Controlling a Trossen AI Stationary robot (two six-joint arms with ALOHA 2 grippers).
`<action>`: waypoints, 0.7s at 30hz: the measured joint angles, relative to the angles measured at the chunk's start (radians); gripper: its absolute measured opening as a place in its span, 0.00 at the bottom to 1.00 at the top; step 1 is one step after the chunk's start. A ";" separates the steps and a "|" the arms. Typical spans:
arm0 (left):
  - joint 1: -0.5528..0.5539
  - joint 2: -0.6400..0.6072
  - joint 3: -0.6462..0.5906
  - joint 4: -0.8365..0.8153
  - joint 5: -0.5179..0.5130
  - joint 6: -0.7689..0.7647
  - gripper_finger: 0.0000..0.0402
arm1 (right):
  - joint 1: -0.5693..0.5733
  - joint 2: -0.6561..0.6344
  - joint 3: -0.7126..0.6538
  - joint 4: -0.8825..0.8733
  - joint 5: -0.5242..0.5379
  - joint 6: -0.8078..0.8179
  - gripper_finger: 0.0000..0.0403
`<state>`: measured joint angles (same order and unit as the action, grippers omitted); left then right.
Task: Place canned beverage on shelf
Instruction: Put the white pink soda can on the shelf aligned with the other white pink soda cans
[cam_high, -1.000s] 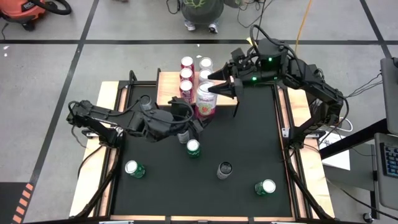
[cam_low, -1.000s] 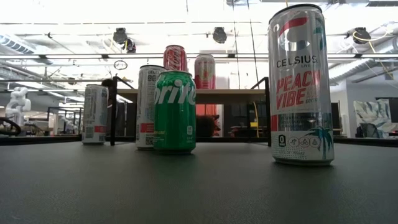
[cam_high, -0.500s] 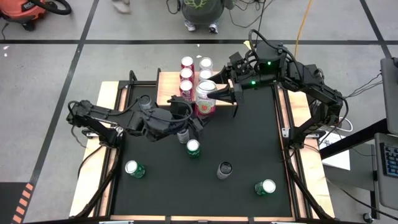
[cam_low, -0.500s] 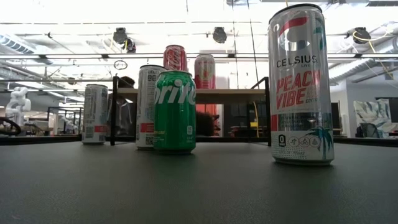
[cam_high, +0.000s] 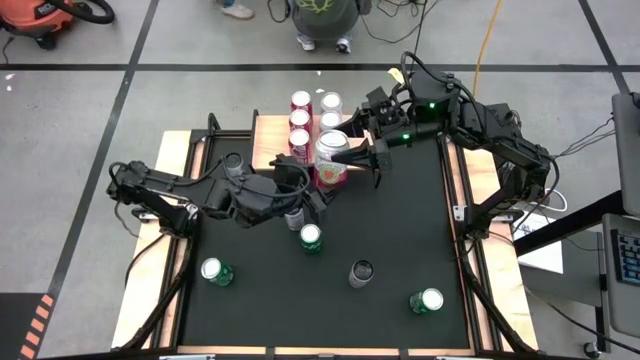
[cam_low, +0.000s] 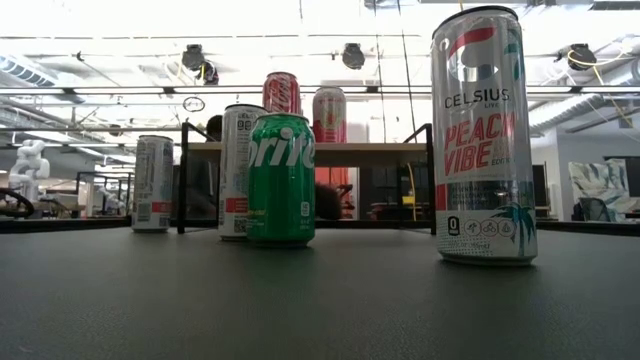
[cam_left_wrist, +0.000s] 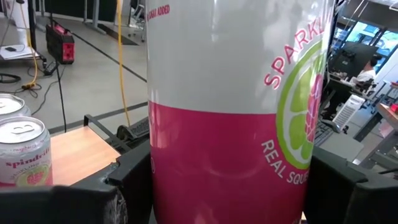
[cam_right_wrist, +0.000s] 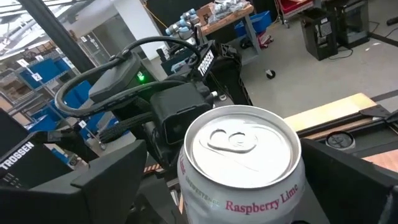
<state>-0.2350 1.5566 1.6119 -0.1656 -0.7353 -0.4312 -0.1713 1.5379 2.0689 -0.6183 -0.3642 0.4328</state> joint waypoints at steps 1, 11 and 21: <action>0.001 0.000 0.000 0.000 0.000 0.000 0.73 | 0.003 0.001 0.000 0.002 0.004 -0.001 0.98; 0.005 0.000 0.000 0.000 0.000 0.003 0.73 | 0.007 0.001 0.000 0.005 0.025 -0.006 0.98; 0.006 0.000 0.000 -0.002 0.000 0.003 0.73 | 0.007 0.001 0.000 0.000 0.027 0.017 0.98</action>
<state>-0.2287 1.5566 1.6119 -0.1671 -0.7353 -0.4286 -0.1638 1.5391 2.0689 -0.6184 -0.3370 0.4493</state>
